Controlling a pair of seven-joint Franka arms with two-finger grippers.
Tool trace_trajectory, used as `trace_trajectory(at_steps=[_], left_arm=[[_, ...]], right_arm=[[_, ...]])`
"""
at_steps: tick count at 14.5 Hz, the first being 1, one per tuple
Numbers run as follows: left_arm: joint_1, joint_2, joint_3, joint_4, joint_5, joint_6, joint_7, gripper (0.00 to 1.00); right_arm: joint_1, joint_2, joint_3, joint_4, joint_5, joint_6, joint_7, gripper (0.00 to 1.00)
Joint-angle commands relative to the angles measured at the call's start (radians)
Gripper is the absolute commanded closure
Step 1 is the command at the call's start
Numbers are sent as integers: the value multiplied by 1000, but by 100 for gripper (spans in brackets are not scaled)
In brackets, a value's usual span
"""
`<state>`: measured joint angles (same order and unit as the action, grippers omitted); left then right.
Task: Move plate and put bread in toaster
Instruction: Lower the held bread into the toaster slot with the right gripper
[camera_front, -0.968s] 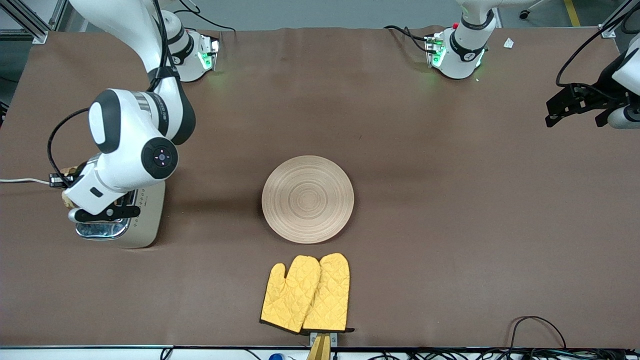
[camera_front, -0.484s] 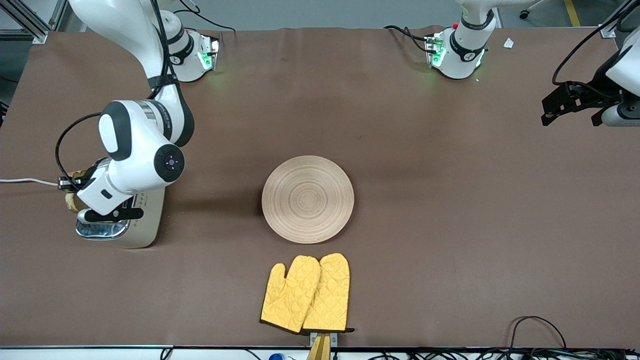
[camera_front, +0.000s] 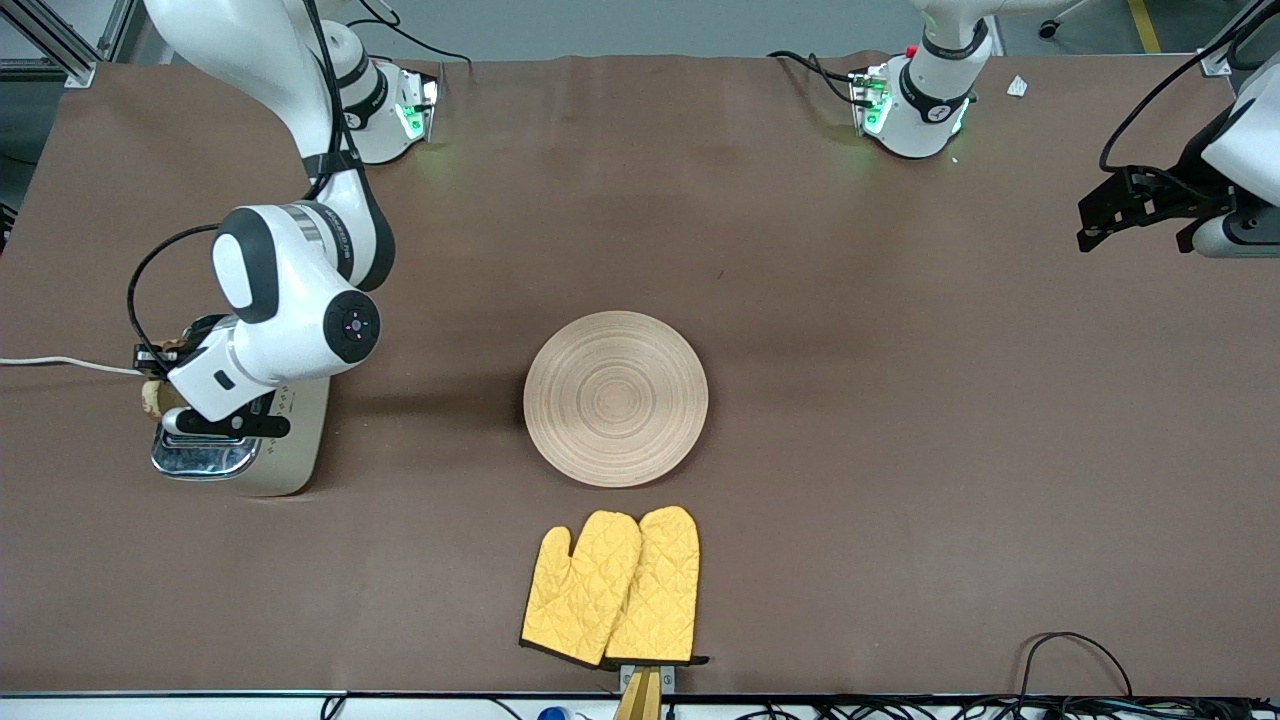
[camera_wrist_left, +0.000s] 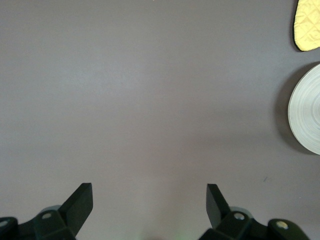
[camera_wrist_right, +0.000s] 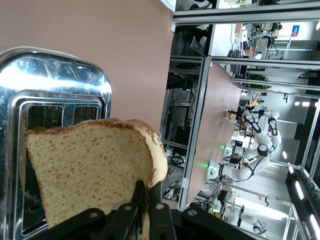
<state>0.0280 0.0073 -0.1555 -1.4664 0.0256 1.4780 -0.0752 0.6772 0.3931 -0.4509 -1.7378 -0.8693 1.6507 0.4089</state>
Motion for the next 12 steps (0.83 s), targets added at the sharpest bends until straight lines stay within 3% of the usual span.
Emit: trace_trajectory(at_steps=[1,10,12], left_arm=[[6,-1,-6,3,-12,-5,6,0],[1,2,-6,3,-1,-12,9,0],[0,3,-7,3,0,-12,-1,0]], right_arm=[[13,-40,8,-51,-28,14,91,99],[22,-39,12,-86,-7,57,171,99],[18,-33,14,-79,19,64,201,90]])
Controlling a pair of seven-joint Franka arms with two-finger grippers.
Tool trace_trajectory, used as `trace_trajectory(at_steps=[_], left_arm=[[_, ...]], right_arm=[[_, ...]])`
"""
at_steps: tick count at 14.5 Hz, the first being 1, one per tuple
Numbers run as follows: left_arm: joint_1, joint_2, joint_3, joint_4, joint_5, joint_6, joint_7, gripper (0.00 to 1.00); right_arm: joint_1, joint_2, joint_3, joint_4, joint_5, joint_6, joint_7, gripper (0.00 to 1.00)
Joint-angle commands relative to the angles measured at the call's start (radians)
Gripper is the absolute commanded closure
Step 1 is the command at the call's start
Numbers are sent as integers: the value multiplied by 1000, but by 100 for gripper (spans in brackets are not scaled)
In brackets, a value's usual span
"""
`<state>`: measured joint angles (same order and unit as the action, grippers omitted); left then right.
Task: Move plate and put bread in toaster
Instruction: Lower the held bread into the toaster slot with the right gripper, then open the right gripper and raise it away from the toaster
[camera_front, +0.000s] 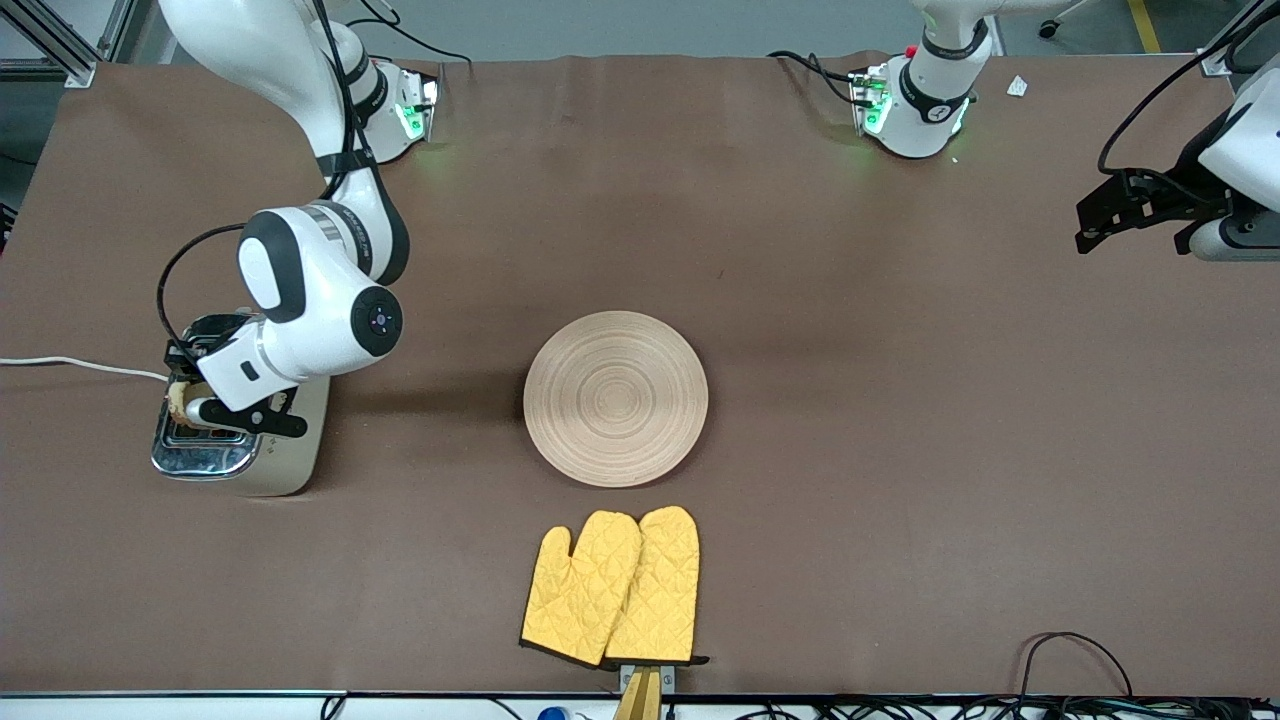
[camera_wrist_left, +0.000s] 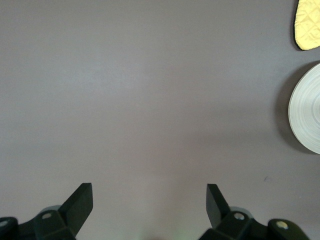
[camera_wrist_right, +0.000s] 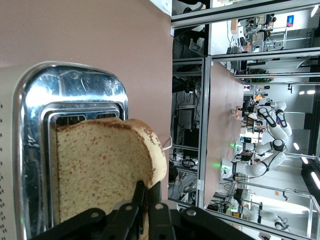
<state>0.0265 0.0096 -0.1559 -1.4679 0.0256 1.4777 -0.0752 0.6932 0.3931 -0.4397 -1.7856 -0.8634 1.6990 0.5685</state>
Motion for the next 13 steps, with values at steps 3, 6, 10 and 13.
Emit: trace_trajectory(at_steps=[3,6,10,13], left_arm=[[1,3,-13,6,4,-10,-6,0],[4,3,-13,8,4,-11,-5,0],[4,3,-13,6,4,-11,-6,0],[4,3,-13,6,4,-10,-6,0]], right_arm=[[-30,-34,-1,17,99,37,30,48],[-49,-36,-1,54,158,37,-13,27],[-69,-144,-8,95,400,34,-223,15],[-151,-265,-10,95,617,25,-405,15]])
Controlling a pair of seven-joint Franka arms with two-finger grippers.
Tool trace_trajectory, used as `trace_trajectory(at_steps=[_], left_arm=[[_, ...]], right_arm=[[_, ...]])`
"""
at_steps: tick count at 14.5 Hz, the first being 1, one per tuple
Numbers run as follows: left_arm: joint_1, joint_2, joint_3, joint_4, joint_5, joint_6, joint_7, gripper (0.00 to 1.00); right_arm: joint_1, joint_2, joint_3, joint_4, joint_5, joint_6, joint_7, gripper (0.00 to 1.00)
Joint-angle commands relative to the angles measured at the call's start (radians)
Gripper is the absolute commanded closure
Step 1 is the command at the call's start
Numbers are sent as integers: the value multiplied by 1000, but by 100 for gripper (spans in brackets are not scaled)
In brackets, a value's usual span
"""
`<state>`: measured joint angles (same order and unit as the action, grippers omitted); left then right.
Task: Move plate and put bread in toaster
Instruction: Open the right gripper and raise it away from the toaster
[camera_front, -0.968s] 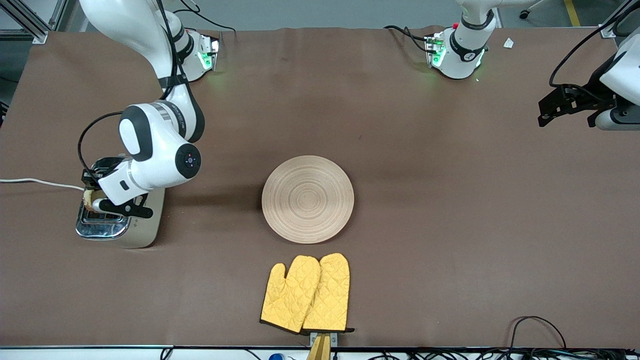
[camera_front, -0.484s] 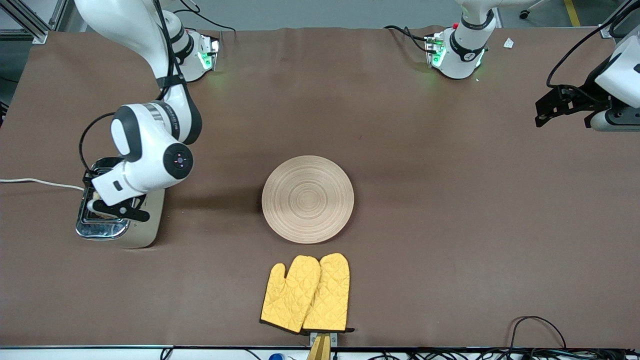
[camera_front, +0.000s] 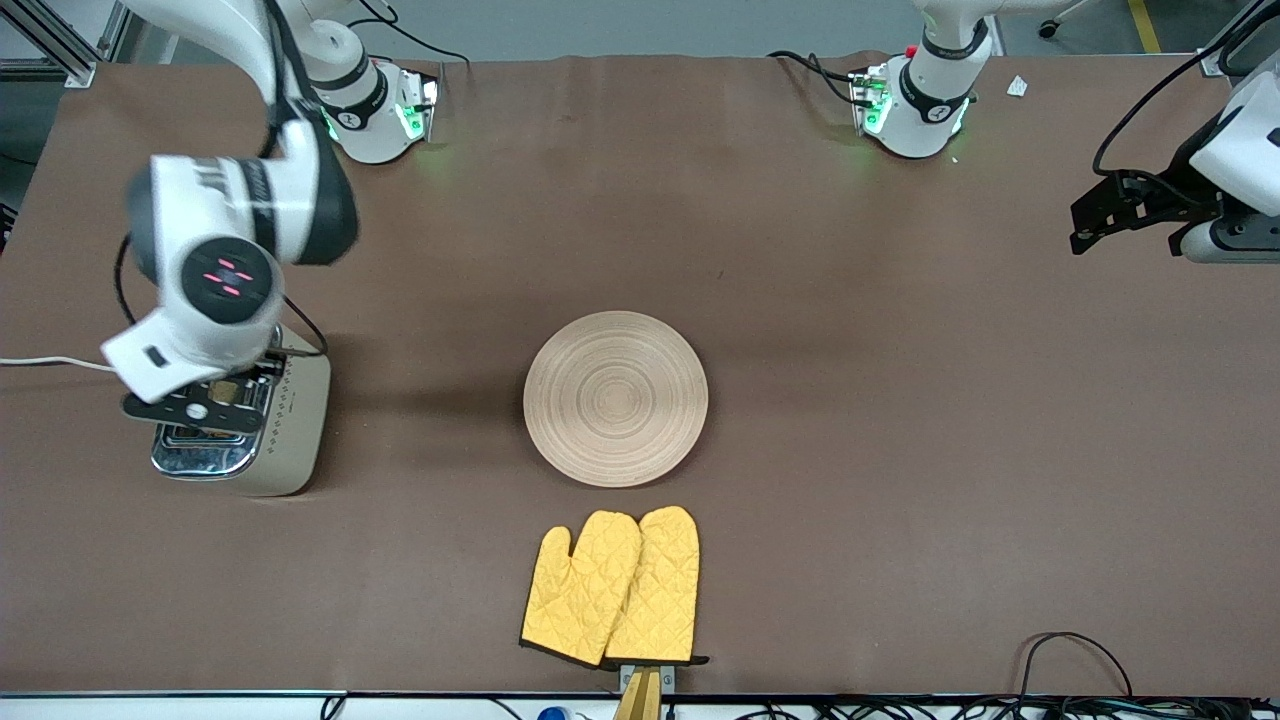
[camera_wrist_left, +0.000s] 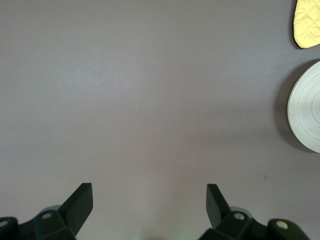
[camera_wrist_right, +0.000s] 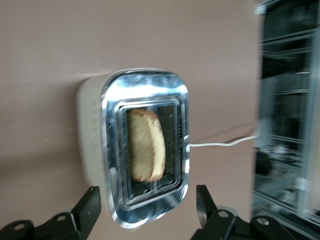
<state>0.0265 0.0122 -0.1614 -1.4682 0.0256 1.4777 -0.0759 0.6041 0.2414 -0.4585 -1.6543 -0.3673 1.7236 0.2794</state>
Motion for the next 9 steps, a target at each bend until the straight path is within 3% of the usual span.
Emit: trace_trajectory(at_steps=[1,5,6,9], left_arm=[[4,0,-7,6,2,-11,-5,0],[7,-1,-7,5,2,-11,-5,0],[6,0,-7,5,2,-10,-5,0],[6,0,-7,5,2,-10,-5,0]], right_arm=[[-94,-146,11,-38,175,-1,-168,15],[-170,-249,11,-39,306,-47,-284,9],[-175,-267,9,-38,314,-56,-299,2],[-184,-303,9,-30,314,-91,-321,0]])
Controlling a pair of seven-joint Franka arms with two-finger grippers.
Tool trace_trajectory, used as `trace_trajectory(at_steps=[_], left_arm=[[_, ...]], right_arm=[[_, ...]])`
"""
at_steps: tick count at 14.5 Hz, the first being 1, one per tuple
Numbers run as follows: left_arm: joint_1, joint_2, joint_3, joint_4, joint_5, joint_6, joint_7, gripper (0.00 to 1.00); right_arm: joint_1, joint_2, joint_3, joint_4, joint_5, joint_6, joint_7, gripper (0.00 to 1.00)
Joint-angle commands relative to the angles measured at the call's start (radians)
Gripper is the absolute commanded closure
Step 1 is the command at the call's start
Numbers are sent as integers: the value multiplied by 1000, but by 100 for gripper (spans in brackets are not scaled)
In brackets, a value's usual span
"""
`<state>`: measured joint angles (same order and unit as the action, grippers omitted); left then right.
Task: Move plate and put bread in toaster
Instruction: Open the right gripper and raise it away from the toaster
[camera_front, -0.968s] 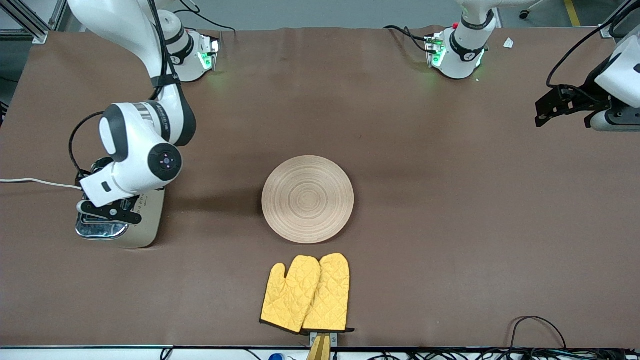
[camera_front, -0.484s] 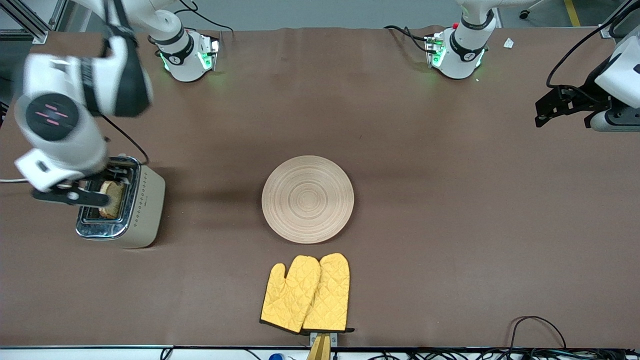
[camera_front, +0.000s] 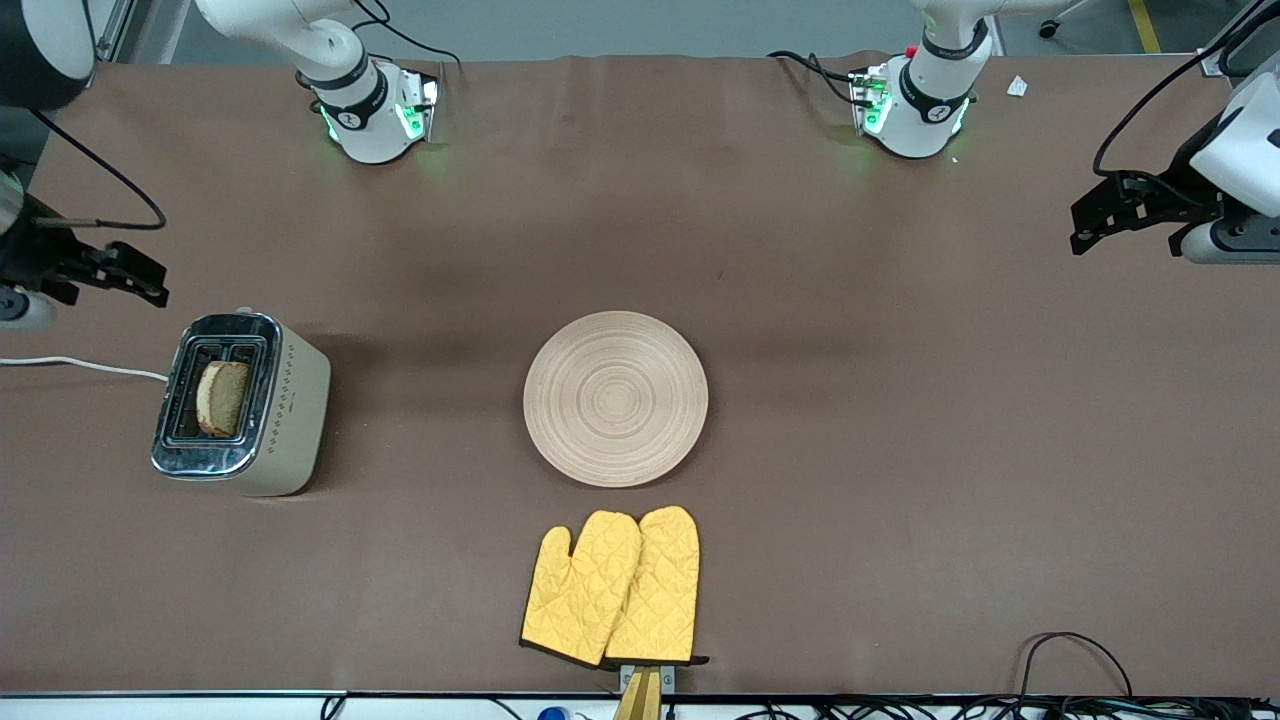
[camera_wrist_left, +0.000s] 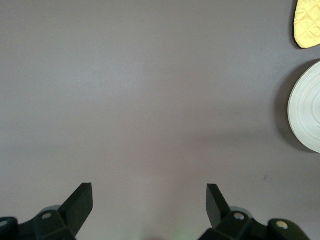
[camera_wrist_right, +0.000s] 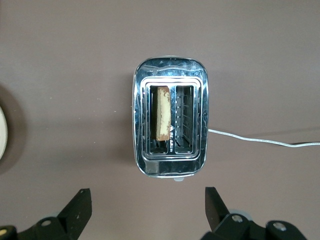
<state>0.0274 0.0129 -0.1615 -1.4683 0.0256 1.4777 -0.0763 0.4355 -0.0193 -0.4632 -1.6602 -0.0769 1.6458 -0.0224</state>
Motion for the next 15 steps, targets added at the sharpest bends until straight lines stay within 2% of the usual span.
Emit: trace_trajectory(at_steps=[1,3,6,12,13,15], left_arm=[[5,-1,-7,5,2,-10,-5,0],[3,-1,-7,3,2,-10,-7,0],[3,-1,-7,5,4,-8,-5,0],[5,1,-4,11,7,-10,6,0],[3,1,-6,11,19,-10,7,0],[-1,6,-6,9,28,-11,9,0]], right_arm=[[-14,-47,14,-1,23,-30,-18,0],[-14,-41,17,57,26,-83,-14,0],[-14,-45,15,68,58,-83,-7,0],[-56,-45,34,117,61,-90,2,0],[-84,-45,63,117,60,-92,2,0],[-234,-48,212,117,62,-92,2,0]])
